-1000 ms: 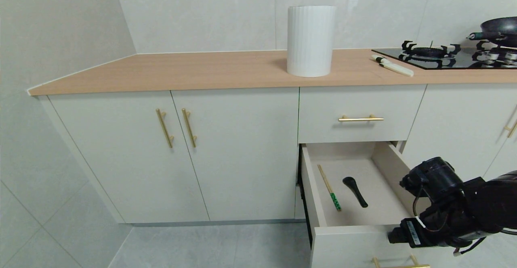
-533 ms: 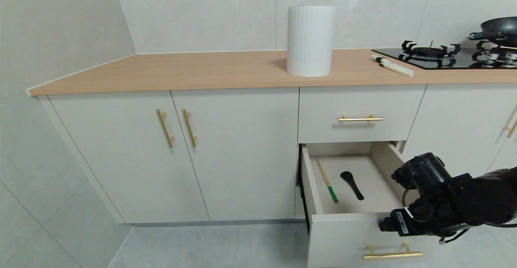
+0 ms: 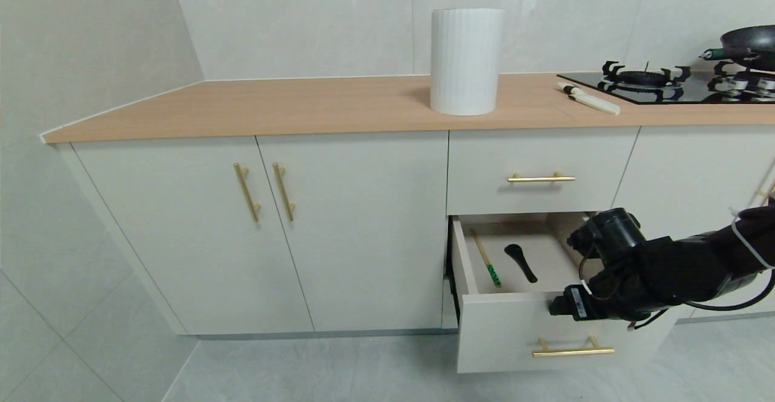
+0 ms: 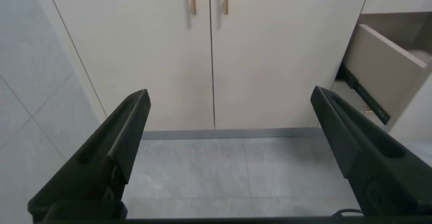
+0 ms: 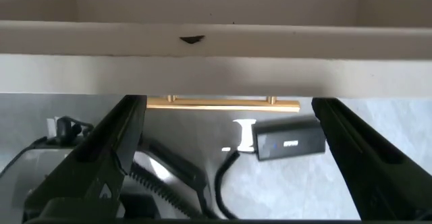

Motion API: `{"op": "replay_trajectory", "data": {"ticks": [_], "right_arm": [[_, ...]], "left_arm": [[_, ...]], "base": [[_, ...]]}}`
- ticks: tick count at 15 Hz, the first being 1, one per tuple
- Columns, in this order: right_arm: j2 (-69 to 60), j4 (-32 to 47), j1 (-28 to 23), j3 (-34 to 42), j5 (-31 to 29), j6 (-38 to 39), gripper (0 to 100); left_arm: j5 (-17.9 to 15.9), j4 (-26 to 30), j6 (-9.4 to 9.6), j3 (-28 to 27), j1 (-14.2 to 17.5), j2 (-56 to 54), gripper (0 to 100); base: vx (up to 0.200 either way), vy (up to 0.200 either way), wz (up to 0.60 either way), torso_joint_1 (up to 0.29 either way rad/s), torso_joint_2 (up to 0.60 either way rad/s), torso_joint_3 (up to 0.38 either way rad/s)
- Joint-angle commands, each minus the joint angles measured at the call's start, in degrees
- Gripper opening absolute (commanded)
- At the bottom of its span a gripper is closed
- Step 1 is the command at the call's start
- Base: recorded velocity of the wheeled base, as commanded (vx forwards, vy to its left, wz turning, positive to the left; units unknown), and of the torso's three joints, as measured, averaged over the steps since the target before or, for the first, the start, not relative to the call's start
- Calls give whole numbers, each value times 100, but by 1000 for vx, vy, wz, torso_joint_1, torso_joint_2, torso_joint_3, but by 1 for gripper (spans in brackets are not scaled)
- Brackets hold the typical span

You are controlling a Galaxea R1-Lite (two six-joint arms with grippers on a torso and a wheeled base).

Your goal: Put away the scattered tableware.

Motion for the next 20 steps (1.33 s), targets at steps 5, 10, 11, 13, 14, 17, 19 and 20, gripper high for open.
{"op": "replay_trajectory", "data": {"ticks": [5, 10, 11, 13, 14, 17, 19, 20], "right_arm": [[805, -19, -383, -1003, 33, -159, 100], [1218, -19, -541, -1838, 24, -457, 100], [1403, -19, -585, -2120, -2, -501, 100], [1596, -19, -612, -2462, -2, -510, 100], [1710, -19, -612, -2638, 7, -510, 100], [1939, -54, -612, -2867, 24, -493, 100], [2035, -485, -612, -2726, 33, -466, 100], [2106, -995, -612, -2515, 24, -466, 100]], "left_arm": [[1, 2, -1, 0, 2, 2, 100], [1, 2, -1, 0, 2, 2, 100], [1, 2, 8, 0, 2, 2, 100], [1, 2, -1, 0, 2, 2, 100], [1, 2, 8, 0, 2, 2, 100], [1, 2, -1, 0, 2, 2, 100], [1, 2, 8, 0, 2, 2, 100], [1, 2, -1, 0, 2, 2, 100]], "base": [[0, 0, 0, 0, 0, 0], [0, 0, 0, 0, 0, 0], [0, 0, 0, 0, 0, 0], [0, 0, 0, 0, 0, 0], [0, 0, 0, 0, 0, 0], [0, 0, 0, 0, 0, 0], [0, 0, 0, 0, 0, 0], [0, 0, 0, 0, 0, 0]]}}
